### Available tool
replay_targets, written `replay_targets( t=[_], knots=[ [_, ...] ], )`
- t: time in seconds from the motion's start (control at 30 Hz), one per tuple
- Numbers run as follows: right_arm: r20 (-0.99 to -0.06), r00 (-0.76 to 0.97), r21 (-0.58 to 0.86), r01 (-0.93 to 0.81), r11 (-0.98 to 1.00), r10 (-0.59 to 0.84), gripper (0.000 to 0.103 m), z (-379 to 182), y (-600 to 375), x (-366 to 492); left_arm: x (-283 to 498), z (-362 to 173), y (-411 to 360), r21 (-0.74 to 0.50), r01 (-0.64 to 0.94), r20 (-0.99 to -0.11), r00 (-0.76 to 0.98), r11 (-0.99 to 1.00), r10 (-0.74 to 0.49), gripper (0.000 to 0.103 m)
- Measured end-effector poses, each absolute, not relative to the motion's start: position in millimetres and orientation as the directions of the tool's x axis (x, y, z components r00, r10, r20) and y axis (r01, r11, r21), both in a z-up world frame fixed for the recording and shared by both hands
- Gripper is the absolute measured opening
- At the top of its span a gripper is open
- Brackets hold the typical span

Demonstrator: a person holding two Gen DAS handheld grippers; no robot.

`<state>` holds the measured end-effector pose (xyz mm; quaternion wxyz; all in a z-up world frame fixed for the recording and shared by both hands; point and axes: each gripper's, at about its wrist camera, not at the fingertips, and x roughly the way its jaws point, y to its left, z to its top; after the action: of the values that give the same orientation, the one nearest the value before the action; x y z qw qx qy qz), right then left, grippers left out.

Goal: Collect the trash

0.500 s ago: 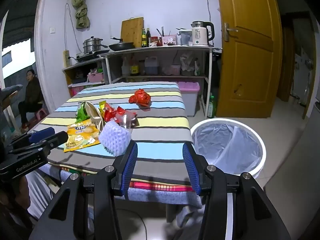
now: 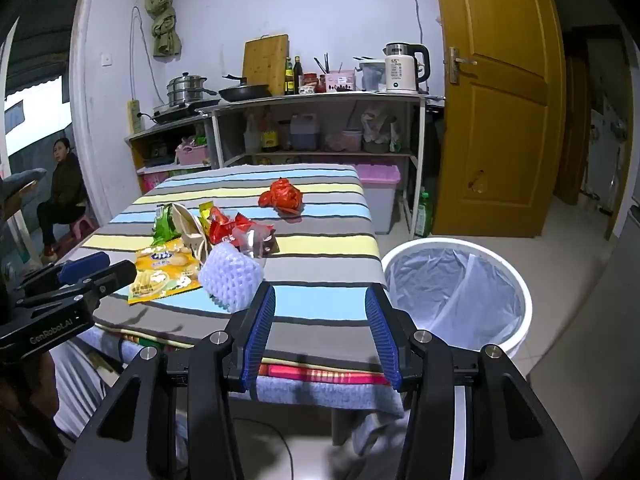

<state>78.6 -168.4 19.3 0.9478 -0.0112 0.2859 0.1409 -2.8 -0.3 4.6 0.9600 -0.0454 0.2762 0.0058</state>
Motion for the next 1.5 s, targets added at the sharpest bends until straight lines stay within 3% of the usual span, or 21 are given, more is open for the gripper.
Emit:
replay_targets(
  t=[1.5],
  knots=[
    [-0.546,0.794,0.060,-0.282,0.957,0.268,0.048,19.3,-161.7,75.1,-9.4,14.0,1.8,-0.111,-0.034,-0.496,0.868,0.993,-0.026,0.052]
  ],
)
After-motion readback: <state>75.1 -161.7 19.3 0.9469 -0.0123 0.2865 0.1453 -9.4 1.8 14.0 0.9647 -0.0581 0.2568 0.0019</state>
